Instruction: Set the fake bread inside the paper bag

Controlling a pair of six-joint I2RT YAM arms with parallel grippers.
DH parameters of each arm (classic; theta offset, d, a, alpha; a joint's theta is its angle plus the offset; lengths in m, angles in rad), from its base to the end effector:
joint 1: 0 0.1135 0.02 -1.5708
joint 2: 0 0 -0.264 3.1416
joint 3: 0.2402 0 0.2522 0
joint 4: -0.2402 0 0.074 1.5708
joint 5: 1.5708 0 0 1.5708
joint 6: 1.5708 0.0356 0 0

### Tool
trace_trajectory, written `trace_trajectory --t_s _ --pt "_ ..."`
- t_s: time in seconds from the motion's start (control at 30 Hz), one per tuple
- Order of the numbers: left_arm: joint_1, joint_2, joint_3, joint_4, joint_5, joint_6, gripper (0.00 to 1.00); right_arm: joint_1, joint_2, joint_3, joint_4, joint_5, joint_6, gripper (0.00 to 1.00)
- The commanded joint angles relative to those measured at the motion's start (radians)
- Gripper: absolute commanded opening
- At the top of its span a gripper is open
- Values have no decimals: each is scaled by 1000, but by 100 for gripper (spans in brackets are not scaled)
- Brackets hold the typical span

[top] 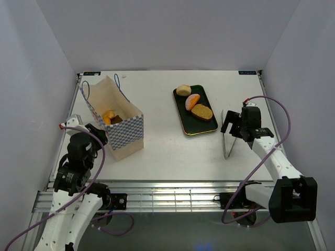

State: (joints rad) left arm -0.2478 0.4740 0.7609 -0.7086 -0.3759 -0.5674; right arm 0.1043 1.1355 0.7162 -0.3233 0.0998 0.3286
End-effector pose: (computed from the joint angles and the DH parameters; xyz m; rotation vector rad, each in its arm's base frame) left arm 0.1009 -0.0121 0.3170 -0.5473 1.8870 -0.1599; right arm 0.2365 0.0212 0.2340 0.3090 2.2904 0.1054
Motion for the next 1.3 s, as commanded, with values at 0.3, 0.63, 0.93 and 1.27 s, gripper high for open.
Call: trace_trajectory --t_s 0.3,0.63,0.93,1.27 --pt "5 -3 175 -109 -104 -12 60 -2 -209 43 124 -264 49 90" --pt "5 46 288 -78 -117 75 61 133 -244 219 -8 -108 61 90" --pt "5 89 304 -17 -75 130 72 376 -260 275 -51 178 36 90" --pt "5 137 347 -6 -60 156 84 445 -235 267 -59 282 -5 90"
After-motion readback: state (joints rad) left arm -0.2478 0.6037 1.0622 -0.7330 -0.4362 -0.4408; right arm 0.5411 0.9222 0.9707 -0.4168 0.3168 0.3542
